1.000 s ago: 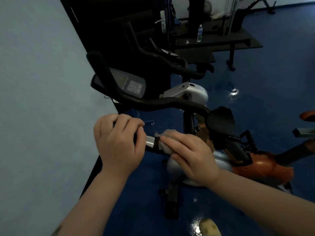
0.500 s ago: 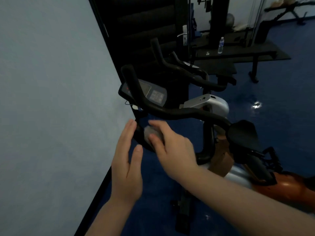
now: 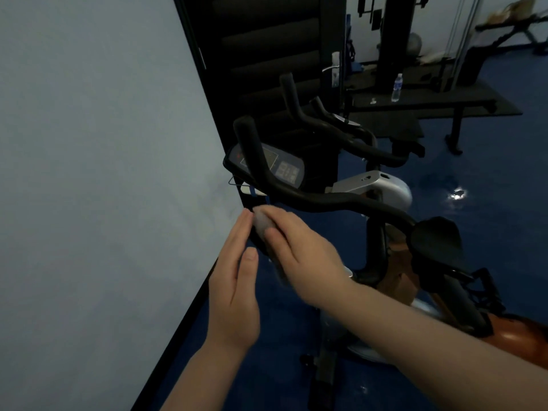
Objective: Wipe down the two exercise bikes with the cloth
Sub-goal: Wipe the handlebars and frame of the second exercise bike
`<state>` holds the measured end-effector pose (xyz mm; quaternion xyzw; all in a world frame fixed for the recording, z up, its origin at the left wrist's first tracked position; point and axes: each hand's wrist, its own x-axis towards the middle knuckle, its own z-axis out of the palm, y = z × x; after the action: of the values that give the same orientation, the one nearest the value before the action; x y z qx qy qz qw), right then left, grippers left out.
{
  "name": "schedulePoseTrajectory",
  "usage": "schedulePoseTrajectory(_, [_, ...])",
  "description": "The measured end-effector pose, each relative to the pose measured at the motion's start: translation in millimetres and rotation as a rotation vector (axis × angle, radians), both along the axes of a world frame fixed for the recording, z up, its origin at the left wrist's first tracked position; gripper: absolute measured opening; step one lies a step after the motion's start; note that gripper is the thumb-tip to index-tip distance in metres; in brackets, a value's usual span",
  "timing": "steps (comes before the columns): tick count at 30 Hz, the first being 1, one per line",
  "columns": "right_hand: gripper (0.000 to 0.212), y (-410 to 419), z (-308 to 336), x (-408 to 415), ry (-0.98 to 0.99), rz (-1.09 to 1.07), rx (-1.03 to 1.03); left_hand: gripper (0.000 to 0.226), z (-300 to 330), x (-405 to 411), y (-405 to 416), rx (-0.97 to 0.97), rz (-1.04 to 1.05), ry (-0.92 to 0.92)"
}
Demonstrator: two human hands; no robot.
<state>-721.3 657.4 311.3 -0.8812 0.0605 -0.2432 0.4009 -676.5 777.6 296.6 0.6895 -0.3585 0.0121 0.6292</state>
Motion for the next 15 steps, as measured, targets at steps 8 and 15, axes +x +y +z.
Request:
schedulePoseTrajectory(8, [0.027, 14, 0, 23, 0.022, -0.206, -0.290, 0.039, -3, -3, -6, -0.046, 0.077, -0.004])
schedulePoseTrajectory(15, [0.040, -27, -29, -39, 0.038, -0.137, -0.409, 0.043, -7, -2, -20, 0.200, 0.147, -0.457])
